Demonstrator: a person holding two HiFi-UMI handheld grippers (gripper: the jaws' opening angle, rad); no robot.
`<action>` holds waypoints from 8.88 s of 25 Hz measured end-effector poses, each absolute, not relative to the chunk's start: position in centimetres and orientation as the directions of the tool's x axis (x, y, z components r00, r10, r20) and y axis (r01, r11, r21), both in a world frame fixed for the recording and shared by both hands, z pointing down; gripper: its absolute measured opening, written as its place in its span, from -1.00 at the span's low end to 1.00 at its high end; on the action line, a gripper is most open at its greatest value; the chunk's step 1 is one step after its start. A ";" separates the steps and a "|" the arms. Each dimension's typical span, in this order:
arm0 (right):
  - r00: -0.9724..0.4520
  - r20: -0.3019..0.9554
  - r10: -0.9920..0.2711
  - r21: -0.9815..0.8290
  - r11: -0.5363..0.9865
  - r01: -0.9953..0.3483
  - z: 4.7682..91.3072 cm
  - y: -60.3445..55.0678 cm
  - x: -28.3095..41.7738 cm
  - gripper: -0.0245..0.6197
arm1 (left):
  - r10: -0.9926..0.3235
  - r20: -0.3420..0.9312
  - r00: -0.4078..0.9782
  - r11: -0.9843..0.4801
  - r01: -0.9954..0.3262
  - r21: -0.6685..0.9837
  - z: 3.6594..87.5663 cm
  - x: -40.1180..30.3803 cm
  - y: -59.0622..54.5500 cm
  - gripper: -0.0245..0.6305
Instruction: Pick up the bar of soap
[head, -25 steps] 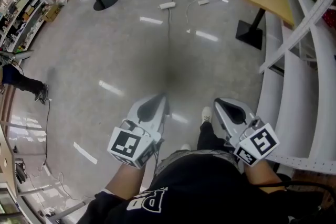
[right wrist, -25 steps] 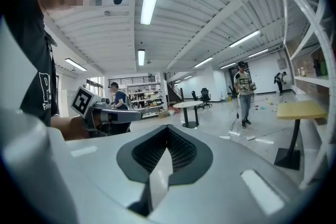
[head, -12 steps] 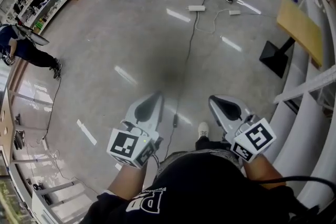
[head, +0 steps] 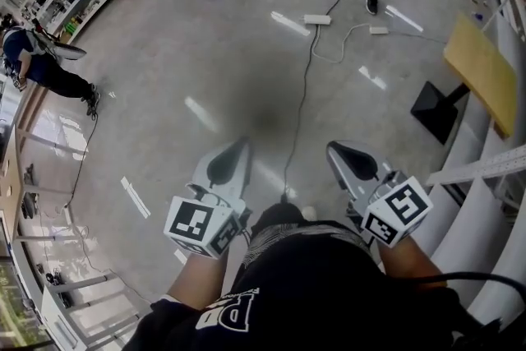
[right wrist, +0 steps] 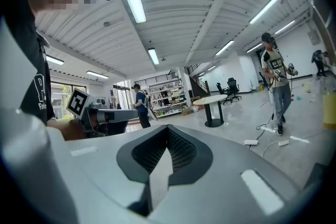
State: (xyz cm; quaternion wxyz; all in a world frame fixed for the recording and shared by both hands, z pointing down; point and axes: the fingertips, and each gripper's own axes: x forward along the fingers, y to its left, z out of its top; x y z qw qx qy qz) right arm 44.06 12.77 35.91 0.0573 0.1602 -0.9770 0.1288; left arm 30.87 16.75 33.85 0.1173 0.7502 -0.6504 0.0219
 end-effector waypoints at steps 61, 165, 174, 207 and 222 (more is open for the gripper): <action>-0.984 0.169 -0.050 -0.185 0.979 -0.081 38.0 -12.9 -4.7 -0.90 | -0.990 0.133 -0.048 0.068 -0.985 0.156 36.6 -15.4 -5.7 -0.90; -0.990 0.135 -0.035 -0.213 0.975 -0.064 36.4 -89.6 -67.7 -0.90 | -0.986 0.167 -0.009 0.033 -0.990 0.140 34.6 -76.6 -82.6 -0.90; -0.990 0.140 -0.007 -0.273 0.961 -0.046 37.4 -95.1 -70.2 -0.90 | -0.975 0.222 -0.017 0.048 -0.990 0.134 35.2 -78.6 -88.5 -0.90; -0.950 0.255 -0.182 -0.226 0.944 -0.241 37.2 -102.2 -98.8 -0.90 | -0.962 0.198 0.186 -0.147 -0.969 0.198 36.5 -108.2 -97.7 -0.90; -0.943 0.259 -0.209 -0.227 0.936 -0.270 37.8 -111.2 -99.4 -0.90 | -0.955 0.207 0.214 -0.172 -0.964 0.205 36.9 -109.0 -106.9 -0.90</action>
